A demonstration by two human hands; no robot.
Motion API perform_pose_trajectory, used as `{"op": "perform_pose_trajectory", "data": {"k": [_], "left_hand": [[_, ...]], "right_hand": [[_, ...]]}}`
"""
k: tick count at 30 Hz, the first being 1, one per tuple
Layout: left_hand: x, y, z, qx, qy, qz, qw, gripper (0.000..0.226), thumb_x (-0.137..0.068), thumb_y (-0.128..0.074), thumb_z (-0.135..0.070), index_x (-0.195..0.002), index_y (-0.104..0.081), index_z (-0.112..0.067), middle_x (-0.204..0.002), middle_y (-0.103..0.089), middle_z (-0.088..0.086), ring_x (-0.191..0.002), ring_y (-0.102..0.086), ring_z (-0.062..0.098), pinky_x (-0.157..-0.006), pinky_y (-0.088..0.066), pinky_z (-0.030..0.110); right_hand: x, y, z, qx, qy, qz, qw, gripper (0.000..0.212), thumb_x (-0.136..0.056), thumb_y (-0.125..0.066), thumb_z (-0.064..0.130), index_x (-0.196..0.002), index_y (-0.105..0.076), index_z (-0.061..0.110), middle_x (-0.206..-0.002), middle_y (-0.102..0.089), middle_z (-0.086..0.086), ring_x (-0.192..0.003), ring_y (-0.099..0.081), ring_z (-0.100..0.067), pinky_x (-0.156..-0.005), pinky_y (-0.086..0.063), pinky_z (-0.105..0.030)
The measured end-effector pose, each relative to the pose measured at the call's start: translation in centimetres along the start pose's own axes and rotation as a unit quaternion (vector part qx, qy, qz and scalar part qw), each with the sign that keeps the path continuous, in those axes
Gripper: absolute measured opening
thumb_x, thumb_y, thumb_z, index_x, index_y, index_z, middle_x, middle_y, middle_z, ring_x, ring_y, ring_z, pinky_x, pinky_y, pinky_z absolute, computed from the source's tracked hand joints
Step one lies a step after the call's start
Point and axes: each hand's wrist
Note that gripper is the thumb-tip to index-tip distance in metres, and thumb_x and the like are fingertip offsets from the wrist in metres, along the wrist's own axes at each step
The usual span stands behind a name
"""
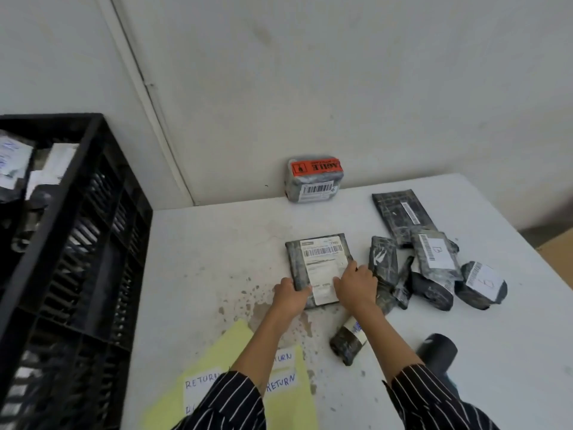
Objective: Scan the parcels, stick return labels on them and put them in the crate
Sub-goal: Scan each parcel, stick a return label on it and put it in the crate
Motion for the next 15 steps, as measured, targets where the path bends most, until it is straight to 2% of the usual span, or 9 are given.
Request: {"op": "perform_pose_trajectory", "data": {"k": [3, 7, 8, 11, 15], "left_hand": [[-0.2, -0.4, 0.0, 0.100, 0.025, -0.031, 0.994, 0.050, -0.092, -0.058, -0.031, -0.130, -0.046, -0.001, -0.131, -0.050, 0.011, -0.110, -0.054, 0.026, -0.078, -0.047, 0.033], [0.6, -0.2, 0.7, 0.179, 0.034, -0.043, 0.982, 0.029, -0.092, -0.059, -0.009, -0.118, -0.057, 0.004, -0.111, -0.064, 0.012, -0.079, -0.062, 0.019, -0.060, -0.050, 0.026], [0.9, -0.1, 0.9, 0.193, 0.034, -0.043, 0.980, 0.027, -0.091, -0.059, -0.007, -0.115, -0.056, 0.004, -0.110, -0.064, 0.012, -0.078, -0.062, 0.018, -0.062, -0.052, 0.026], [2.3, 0.0, 2.1, 0.242, 0.040, -0.056, 0.968, 0.034, -0.089, -0.063, -0.008, -0.118, -0.048, 0.001, -0.119, -0.059, 0.011, -0.101, -0.060, 0.025, -0.082, -0.053, 0.036], [5.9, 0.4, 3.4, 0.283, 0.003, -0.051, 0.958, 0.035, -0.090, -0.060, -0.006, -0.123, -0.049, -0.001, -0.120, -0.060, 0.012, -0.103, -0.060, 0.027, -0.089, -0.050, 0.039]], "right_hand": [[-0.3, 0.2, -0.3, -0.084, -0.028, 0.001, 0.996, 0.058, -0.092, -0.054, 0.038, -0.130, -0.032, 0.000, -0.136, -0.036, -0.020, -0.125, -0.037, -0.034, -0.102, -0.032, -0.040], [-0.1, 1.0, -0.8, -0.257, -0.046, 0.030, 0.965, 0.061, -0.086, -0.066, 0.032, -0.128, -0.038, -0.003, -0.138, -0.028, -0.021, -0.129, -0.027, -0.036, -0.106, -0.032, -0.044], [0.1, 1.1, -0.8, -0.284, -0.038, 0.031, 0.957, 0.058, -0.085, -0.067, 0.029, -0.126, -0.040, -0.002, -0.138, -0.027, -0.021, -0.129, -0.025, -0.035, -0.107, -0.032, -0.044], [1.6, 1.5, -1.3, -0.347, 0.009, 0.025, 0.937, 0.057, -0.085, -0.068, 0.024, -0.128, -0.040, 0.001, -0.134, -0.026, -0.016, -0.128, -0.023, -0.030, -0.108, -0.031, -0.039], [5.2, 1.7, -2.6, -0.424, 0.044, 0.019, 0.904, 0.059, -0.083, -0.069, 0.020, -0.131, -0.036, 0.009, -0.133, -0.027, -0.010, -0.128, -0.025, -0.023, -0.106, -0.033, -0.035]]}}
Point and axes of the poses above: each hand's wrist, its own x-axis away from the middle knuckle, its own y-axis out of the back of the hand, z = x × y
